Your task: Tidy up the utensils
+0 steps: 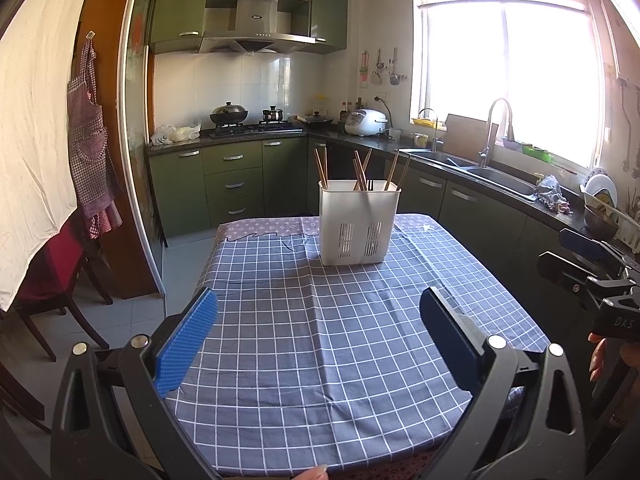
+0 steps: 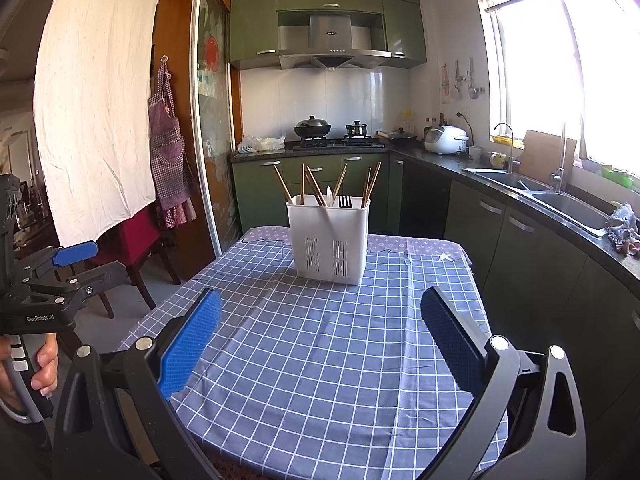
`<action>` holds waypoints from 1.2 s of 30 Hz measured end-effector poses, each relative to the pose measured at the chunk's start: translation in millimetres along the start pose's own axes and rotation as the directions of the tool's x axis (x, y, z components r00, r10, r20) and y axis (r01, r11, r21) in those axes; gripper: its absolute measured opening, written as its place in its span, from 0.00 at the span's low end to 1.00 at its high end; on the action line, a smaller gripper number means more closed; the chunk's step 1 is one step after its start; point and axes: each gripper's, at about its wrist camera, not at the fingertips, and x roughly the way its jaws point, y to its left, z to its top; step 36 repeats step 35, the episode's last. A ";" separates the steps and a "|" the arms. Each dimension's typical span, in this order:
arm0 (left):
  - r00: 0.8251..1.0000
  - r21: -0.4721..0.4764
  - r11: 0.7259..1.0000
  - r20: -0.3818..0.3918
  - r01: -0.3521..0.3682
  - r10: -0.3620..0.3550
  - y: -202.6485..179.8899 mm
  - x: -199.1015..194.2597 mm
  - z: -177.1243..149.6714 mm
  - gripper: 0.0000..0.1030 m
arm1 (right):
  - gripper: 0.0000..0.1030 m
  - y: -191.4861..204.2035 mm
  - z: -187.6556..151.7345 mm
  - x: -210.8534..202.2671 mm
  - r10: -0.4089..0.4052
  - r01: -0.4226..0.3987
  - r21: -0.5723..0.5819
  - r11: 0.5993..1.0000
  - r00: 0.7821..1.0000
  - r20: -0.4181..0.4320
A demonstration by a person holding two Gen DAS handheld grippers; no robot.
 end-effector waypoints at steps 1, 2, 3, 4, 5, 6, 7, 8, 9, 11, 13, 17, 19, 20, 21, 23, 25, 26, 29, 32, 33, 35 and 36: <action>1.000 0.000 1.000 0.000 0.000 0.000 -0.1 0.0 -0.2 0.93 | 0.96 0.3 -0.1 0.2 0.001 -0.001 -0.001 1.000 1.000 -0.001; 1.000 -0.001 1.000 -0.001 0.001 -0.001 -0.1 0.1 -0.4 0.93 | 0.96 1.1 0.6 0.7 0.001 -0.001 -0.002 1.000 1.000 -0.002; 1.000 -0.002 1.000 -0.002 0.005 -0.005 -0.1 0.2 -0.4 0.93 | 0.96 1.3 0.4 1.1 0.002 -0.002 -0.002 1.000 1.000 -0.003; 1.000 -0.004 1.000 -0.003 0.009 -0.009 0.3 0.4 -0.2 0.93 | 0.96 1.3 0.2 1.5 0.002 -0.002 -0.002 1.000 1.000 -0.004; 1.000 -0.005 1.000 -0.005 0.014 -0.014 0.5 0.7 -0.2 0.93 | 0.96 1.0 0.9 2.2 0.003 -0.003 -0.003 1.000 1.000 -0.006; 1.000 -0.008 1.000 -0.009 0.017 -0.017 0.6 1.1 -0.4 0.93 | 0.96 0.8 1.0 2.9 0.003 -0.003 -0.003 1.000 1.000 -0.007; 1.000 -0.011 1.000 -0.011 0.019 -0.019 -0.2 1.4 -0.7 0.93 | 0.96 0.3 1.0 3.4 0.004 -0.004 -0.003 1.000 1.000 -0.009; 1.000 -0.014 1.000 -0.011 0.018 -0.018 -0.1 1.9 -0.8 0.93 | 0.96 0.4 1.2 3.9 0.004 -0.004 -0.004 1.000 1.000 -0.010; 1.000 -0.015 1.000 -0.010 0.013 -0.014 0.1 2.3 -0.8 0.93 | 0.96 -0.2 1.4 4.1 0.005 -0.005 -0.004 1.000 1.000 -0.011; 1.000 -0.021 1.000 -0.004 0.001 -0.001 1.3 2.8 -1.0 0.93 | 0.96 0.0 1.5 4.5 0.005 -0.005 -0.005 1.000 1.000 -0.012; 1.000 -0.036 0.999 -0.008 0.000 0.000 3.7 4.7 -0.8 0.93 | 0.96 0.2 1.3 4.9 0.005 -0.005 -0.005 1.000 1.000 -0.013; 1.000 -0.026 0.999 0.009 -0.027 0.027 4.0 4.9 -1.0 0.93 | 0.96 0.7 0.1 6.6 0.007 -0.007 -0.004 1.000 1.000 -0.017; 1.000 -0.019 0.999 0.013 -0.027 0.028 3.0 5.0 -0.8 0.93 | 0.96 0.6 -0.6 7.4 0.009 -0.009 -0.004 1.000 1.000 -0.020; 1.000 -0.013 1.000 0.013 -0.025 0.025 2.1 5.5 -0.5 0.93 | 0.96 -0.1 -0.3 8.0 0.011 -0.011 -0.003 1.000 1.000 -0.021; 1.000 -0.009 1.000 0.013 -0.024 0.024 1.6 6.2 -0.4 0.93 | 0.96 -0.1 -0.4 8.7 0.012 -0.013 -0.004 1.000 1.000 -0.024; 0.999 -0.005 1.000 0.018 -0.028 0.028 1.1 7.8 -0.5 0.93 | 0.96 -0.4 -1.0 9.2 0.014 -0.014 -0.003 1.000 1.000 -0.027; 0.999 -0.005 0.999 0.008 -0.033 0.033 1.3 10.6 -0.8 0.93 | 0.96 -1.5 -1.0 11.1 0.017 -0.017 0.000 1.000 0.999 -0.030; 0.999 -0.007 0.999 -0.002 -0.032 0.032 1.8 12.5 -1.0 0.93 | 0.96 -2.6 -1.4 11.3 0.018 -0.018 0.001 1.000 0.999 -0.031; 0.999 0.001 0.999 -0.028 -0.038 0.038 2.1 18.6 -2.4 0.93 | 0.96 -3.8 -2.0 13.0 0.017 -0.017 0.004 1.000 0.999 -0.036; 0.998 -0.008 1.000 -0.063 -0.015 0.014 4.5 26.8 -4.1 0.93 | 0.96 -5.0 -3.6 15.7 0.019 -0.019 0.008 1.000 0.999 -0.043; 0.998 -0.008 1.000 -0.069 -0.013 0.012 4.8 29.1 -4.7 0.93 | 0.96 -5.5 -4.1 16.8 0.020 -0.020 0.009 1.000 0.999 -0.047; 0.997 -0.001 1.000 -0.077 -0.017 0.017 5.1 33.9 -5.9 0.93 | 0.96 -7.8 -5.2 20.1 0.022 -0.021 0.014 1.000 0.998 -0.053; 0.997 -0.001 1.000 -0.077 -0.017 0.017 5.1 33.9 -5.9 0.93 | 0.96 -7.8 -5.2 20.1 0.022 -0.021 0.014 1.000 0.998 -0.053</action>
